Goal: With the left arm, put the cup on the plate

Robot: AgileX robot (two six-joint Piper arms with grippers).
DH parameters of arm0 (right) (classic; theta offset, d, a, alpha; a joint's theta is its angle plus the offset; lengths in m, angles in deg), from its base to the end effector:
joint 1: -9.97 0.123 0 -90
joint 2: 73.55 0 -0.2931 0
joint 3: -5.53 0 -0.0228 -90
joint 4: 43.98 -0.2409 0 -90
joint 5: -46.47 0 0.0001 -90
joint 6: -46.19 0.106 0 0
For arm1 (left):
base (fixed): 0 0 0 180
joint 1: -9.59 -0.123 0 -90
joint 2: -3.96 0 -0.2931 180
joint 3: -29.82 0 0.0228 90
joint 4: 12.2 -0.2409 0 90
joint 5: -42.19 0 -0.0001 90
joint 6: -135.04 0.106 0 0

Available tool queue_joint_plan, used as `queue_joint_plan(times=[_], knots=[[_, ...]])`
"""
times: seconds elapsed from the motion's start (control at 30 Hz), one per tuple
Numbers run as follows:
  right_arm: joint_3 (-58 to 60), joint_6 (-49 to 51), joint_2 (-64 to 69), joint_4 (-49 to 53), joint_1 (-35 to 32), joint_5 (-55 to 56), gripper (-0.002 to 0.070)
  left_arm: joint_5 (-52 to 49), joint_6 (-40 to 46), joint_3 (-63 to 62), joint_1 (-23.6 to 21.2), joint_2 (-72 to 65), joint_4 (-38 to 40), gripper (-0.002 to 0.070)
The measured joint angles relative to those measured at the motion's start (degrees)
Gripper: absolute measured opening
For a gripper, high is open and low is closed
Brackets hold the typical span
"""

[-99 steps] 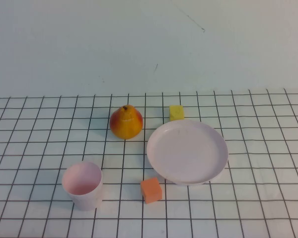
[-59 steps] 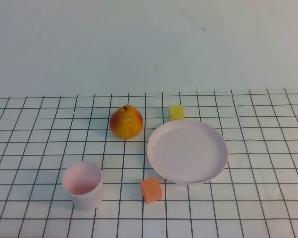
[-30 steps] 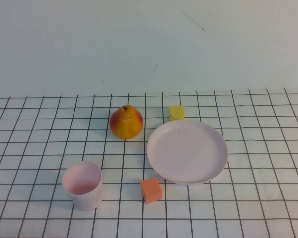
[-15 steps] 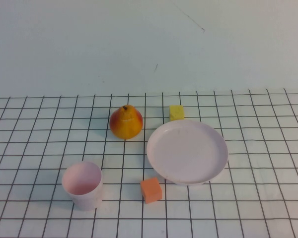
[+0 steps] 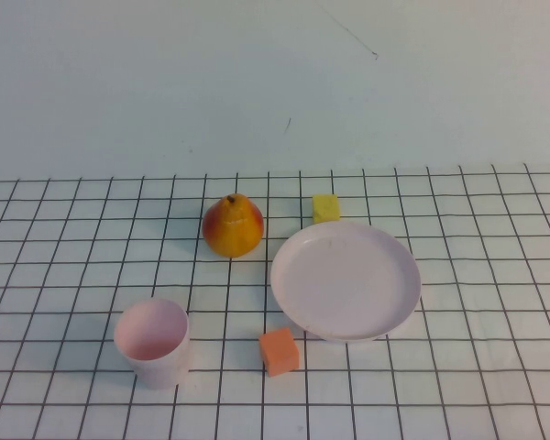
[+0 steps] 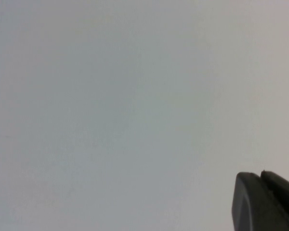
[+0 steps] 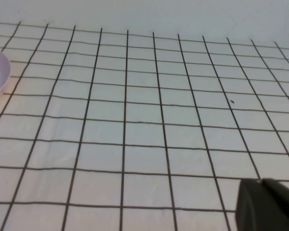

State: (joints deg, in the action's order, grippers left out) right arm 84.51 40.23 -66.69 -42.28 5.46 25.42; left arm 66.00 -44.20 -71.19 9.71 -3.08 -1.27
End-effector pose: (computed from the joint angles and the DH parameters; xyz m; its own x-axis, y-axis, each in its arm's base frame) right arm 0.0488 -0.0050 0.1673 -0.2986 -0.1082 -0.9482 0.0500 0.9904 -0.1287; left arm 0.0418 0.0080 0.2469 0.4647 -0.1614 -0.8706 0.0090 0.9841 -0.1776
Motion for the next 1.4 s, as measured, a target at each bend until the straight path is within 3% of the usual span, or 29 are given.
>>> queue_joint_plan(times=[0.13, 0.27, 0.5, 0.77, 0.9, 1.1, 1.3, 1.4], knots=[[0.0, 0.0, 0.0, 0.0, 0.0, 0.0, -0.0002, 0.75, 1.04, 0.0, 0.0, 0.0, 0.94, -0.0002], [0.0, 0.0, 0.0, 0.0, 0.0, 0.0, -0.0002, -9.29, 1.67, -5.07, 0.0, 0.0, -5.03, -0.0002], [0.0, 0.0, 0.0, 0.0, 0.0, 0.0, -0.0002, -22.29, 2.07, -16.82, 0.0, -0.29, -8.08, -0.0002], [0.0, 0.0, 0.0, 0.0, 0.0, 0.0, -0.0002, -46.1, -1.97, -34.04, 0.0, -15.05, 0.45, -0.0003], [0.0, 0.0, 0.0, 0.0, 0.0, 0.0, -0.0002, -43.83, -0.16, -37.04, 0.0, -21.98, 7.29, -0.0003], [0.0, 0.0, 0.0, 0.0, 0.0, 0.0, -0.0002, -42.49, 1.75, -37.5, 0.0, -32.45, 8.94, -0.0002], [0.0, 0.0, 0.0, 0.0, 0.0, 0.0, -0.0002, -53.61, 7.17, -44.0, -0.12, -47.14, 9.82, 0.0008], [0.0, 0.0, 0.0, 0.0, 0.0, 0.0, -0.0002, -61.42, 9.15, -50.19, 0.0, -55.4, 10.84, 0.0078]])
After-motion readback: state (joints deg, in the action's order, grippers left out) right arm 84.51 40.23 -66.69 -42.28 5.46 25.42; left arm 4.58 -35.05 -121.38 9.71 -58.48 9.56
